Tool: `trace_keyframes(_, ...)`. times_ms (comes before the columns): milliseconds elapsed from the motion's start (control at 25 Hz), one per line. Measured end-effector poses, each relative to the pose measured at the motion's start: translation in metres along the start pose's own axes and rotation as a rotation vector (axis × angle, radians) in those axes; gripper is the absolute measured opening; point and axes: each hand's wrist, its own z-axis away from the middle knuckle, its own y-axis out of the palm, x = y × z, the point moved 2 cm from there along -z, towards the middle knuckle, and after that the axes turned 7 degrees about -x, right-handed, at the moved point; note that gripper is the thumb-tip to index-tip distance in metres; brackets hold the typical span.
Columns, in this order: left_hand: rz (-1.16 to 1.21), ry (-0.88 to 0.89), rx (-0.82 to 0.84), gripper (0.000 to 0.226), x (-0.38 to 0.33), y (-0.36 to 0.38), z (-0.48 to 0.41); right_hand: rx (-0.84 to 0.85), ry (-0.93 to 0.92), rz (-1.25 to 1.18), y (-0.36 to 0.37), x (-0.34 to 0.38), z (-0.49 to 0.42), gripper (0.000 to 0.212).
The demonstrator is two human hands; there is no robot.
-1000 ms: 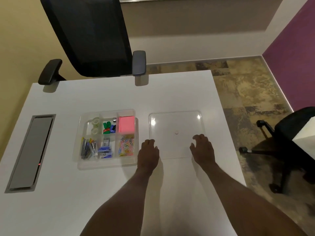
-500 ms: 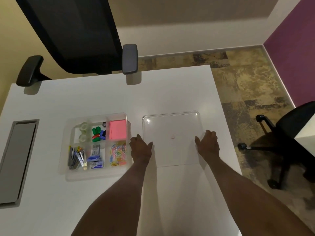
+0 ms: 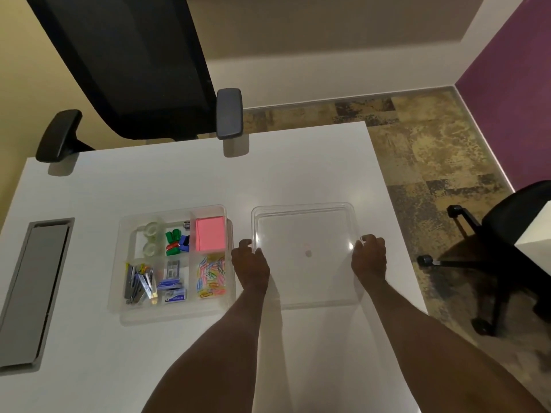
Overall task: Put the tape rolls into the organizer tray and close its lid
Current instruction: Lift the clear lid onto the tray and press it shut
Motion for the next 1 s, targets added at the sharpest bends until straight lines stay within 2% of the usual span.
trace_keyframes(120, 0.098, 0.062, -0.075, 0.034, -0.008, -0.015, 0.007, -0.057, -0.056, -0.031, -0.01, 0.01, 0.007, 0.018)
trace_keyframes(400, 0.255, 0.132, -0.201, 0.037, -0.012, -0.077, 0.016, -0.109, -0.183, -0.114, -0.031, 0.038, 0.049, 0.017)
trace_keyframes(680, 0.24, 0.142, -0.242, 0.032, -0.001, -0.157, 0.004, -0.08, -0.378, -0.093, -0.043, 0.073, 0.11, 0.014)
trace_keyframes(800, 0.253, 0.176, -0.27, 0.025, 0.007, -0.197, -0.009, -0.023, -0.383, -0.145, -0.045, 0.094, 0.136, 0.007)
trace_keyframes(1000, 0.258, 0.256, -0.353, 0.022, 0.024, -0.269, -0.029, 0.082, -0.303, -0.368, -0.044, 0.143, 0.181, 0.019)
